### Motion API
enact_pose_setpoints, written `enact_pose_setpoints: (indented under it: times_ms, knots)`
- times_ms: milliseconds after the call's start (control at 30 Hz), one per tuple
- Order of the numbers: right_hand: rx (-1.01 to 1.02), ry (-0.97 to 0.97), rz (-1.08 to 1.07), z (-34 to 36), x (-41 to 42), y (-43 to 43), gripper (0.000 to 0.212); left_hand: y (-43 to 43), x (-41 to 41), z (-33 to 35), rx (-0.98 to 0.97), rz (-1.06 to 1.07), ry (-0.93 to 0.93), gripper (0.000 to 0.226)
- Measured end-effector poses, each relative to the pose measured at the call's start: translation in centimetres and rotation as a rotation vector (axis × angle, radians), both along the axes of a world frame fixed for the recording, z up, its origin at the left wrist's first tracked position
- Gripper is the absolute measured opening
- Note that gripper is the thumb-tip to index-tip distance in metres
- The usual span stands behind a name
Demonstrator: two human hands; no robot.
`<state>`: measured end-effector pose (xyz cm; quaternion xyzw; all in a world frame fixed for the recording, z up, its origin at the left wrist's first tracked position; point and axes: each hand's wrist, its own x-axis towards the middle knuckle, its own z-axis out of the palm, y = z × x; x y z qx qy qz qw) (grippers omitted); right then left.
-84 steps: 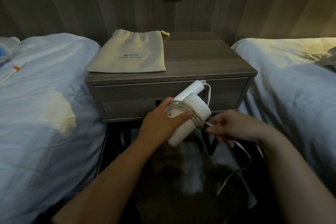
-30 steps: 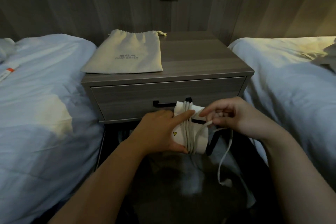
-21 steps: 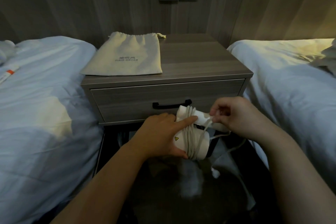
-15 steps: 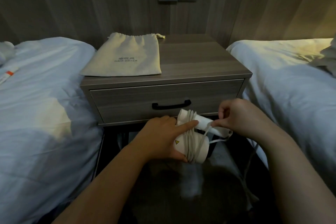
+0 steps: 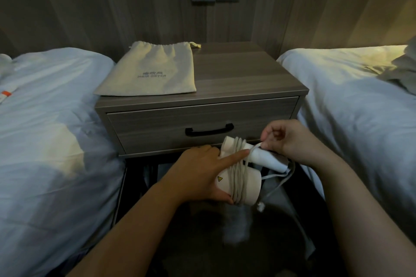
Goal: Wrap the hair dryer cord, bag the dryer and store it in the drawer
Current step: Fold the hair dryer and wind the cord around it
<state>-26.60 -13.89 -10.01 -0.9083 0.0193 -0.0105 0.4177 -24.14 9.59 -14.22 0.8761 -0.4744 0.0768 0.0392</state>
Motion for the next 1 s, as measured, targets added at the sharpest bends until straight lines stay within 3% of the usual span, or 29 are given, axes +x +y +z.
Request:
enact_pose_setpoints:
  times_ms: [333, 467, 633, 767, 867, 933, 967, 1000]
  knots:
    - [-0.306, -0.145, -0.270, -0.3, 0.4, 1.1, 0.038, -0.4, -0.4, 0.0, 0.006, -0.028, 0.041, 0.089]
    - [-0.307, -0.023, -0.247, -0.4, 0.4, 0.4, 0.047, -0.7, -0.6, 0.0, 0.055, -0.012, 0.087, 0.090]
    - [0.198, 0.208, -0.095, -0.9, 0.3, -1.6, 0.009, -0.5, -0.7, 0.3, 0.028, 0.044, 0.182, 0.092]
    - [0.591, 0.320, -0.021, -1.5, 0.5, -3.2, 0.023, -0.4, -0.9, 0.4, -0.067, 0.077, 0.329, 0.093]
    - [0.819, 0.317, -0.066, -1.9, 0.8, -3.7, 0.027, -0.5, -0.9, 0.5, -0.260, 0.119, 0.546, 0.092]
    - [0.968, 0.321, -0.053, -2.3, 1.0, -3.6, 0.009, -0.5, -0.8, 0.6, -0.431, 0.135, 0.692, 0.087]
    - [1.047, 0.317, -0.020, -2.5, 1.1, -3.5, 0.022, -0.3, -0.7, 0.6, -0.517, 0.142, 0.755, 0.084]
    - [1.090, 0.324, -0.006, -2.8, 1.3, -3.4, 0.048, -0.2, -0.6, 0.5, -0.595, 0.147, 0.812, 0.081]
